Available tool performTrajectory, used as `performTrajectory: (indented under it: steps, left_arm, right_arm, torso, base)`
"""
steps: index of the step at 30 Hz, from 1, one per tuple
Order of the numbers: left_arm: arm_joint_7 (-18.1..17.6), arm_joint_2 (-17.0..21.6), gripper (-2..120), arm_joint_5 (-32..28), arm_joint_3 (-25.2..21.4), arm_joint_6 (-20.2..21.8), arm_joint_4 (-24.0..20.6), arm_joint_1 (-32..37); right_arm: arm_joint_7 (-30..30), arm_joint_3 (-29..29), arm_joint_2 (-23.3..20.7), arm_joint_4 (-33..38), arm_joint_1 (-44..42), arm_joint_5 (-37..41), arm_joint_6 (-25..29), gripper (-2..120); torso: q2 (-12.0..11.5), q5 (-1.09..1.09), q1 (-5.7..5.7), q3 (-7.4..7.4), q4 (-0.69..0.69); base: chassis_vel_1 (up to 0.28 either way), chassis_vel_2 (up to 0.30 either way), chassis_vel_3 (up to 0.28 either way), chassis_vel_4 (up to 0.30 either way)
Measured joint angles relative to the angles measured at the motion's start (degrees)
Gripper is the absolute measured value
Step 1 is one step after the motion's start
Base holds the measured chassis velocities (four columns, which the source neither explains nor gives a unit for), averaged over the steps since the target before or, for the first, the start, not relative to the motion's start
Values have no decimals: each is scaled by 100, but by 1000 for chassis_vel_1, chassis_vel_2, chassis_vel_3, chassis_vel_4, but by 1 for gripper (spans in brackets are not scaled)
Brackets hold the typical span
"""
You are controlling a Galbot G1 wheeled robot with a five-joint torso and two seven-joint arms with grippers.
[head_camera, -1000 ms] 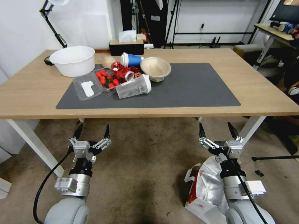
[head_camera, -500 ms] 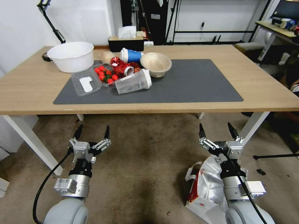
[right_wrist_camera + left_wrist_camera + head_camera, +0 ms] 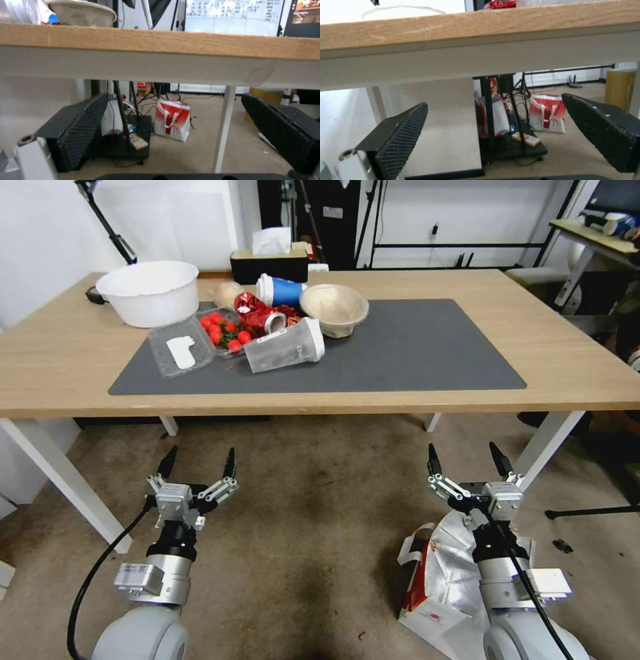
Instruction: Pick up the food delivery bag from the floor and place it on the table.
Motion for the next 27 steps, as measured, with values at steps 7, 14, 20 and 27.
performTrajectory:
  steps: [7,14,20,27]
  left_arm:
    - [9,-16,100,18,6,-16,-4,19]
    - [19,-19,100,21,-8,-39,32,20]
    - [19,-15,100,19,-8,-41,56,5]
    - [19,-17,100,18,-2,-35,55,-8]
  right_arm:
    - [8,11,16,10,-8,0,19,100]
    - [-10,22,23,38,-25,0,42,100]
    - [-16,23,21,35,10,0,34,100]
    - [-19,25,20,-10,44,6,21,100]
  torso:
    - [-153,0,-54,-99,1]
    - [-332,0,-114,-218,0]
    - [-449,0,-154,-295,0]
    - [-629,0,-211,-419,0]
  base:
    - [0,0,0,0]
    - [0,0,0,0]
    - [0,0,0,0]
    - [0,0,0,0]
